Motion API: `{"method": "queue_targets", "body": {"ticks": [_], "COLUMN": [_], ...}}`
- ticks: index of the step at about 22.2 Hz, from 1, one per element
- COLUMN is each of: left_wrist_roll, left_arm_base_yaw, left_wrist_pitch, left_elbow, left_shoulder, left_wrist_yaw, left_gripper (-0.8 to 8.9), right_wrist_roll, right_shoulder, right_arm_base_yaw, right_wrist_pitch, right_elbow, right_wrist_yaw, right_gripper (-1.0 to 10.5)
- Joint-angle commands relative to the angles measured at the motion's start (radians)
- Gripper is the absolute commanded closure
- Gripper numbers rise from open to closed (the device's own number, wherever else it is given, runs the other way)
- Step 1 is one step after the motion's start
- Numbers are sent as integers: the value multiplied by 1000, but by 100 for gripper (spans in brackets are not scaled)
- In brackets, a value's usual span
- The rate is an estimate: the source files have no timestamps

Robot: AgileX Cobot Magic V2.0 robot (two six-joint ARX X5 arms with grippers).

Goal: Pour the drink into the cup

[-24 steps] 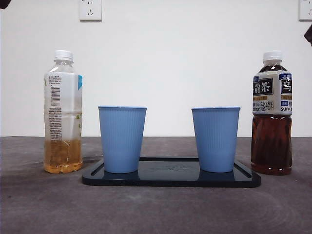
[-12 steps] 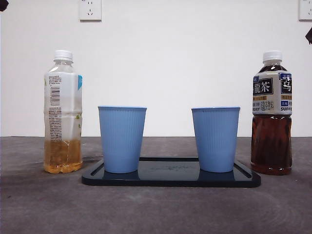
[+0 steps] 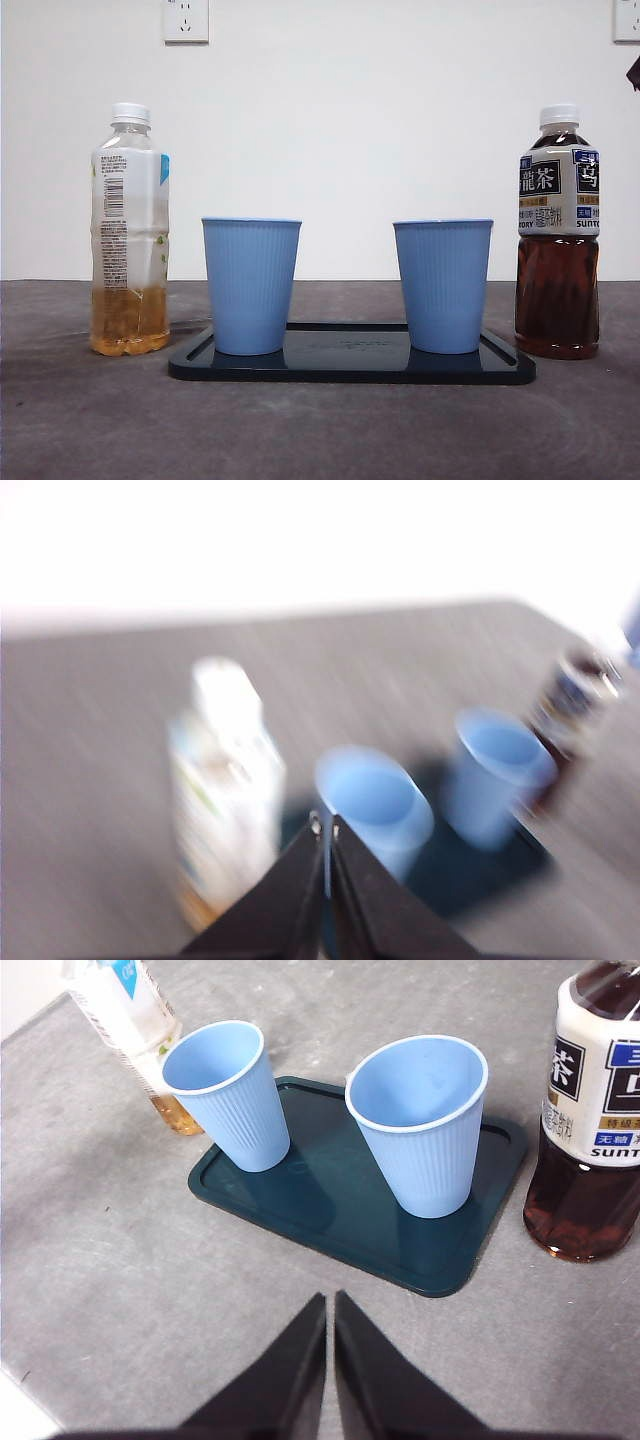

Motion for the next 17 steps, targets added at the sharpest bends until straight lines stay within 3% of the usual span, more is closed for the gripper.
{"method": "queue_targets", "body": {"ticks": [1,7,17], "left_wrist_roll": [153,179,182], "left_arm_base_yaw": [115,304,335], "left_wrist_pitch": [131,239,248], "left_elbow": [-58,-305,-626], "left_shoulder": [-63,-222,-369], "left_wrist_yaw": [-21,-150,-161], "left_gripper": [806,806,806], "right_wrist_roll": [11,11,11], "right_shoulder": [3,3,3], "right_arm_base_yaw": [6,6,6], "right_wrist_pitch": [11,11,11], "right_elbow": [17,17,17], "right_wrist_yaw": [0,0,0], "right_gripper": [938,938,938]}}
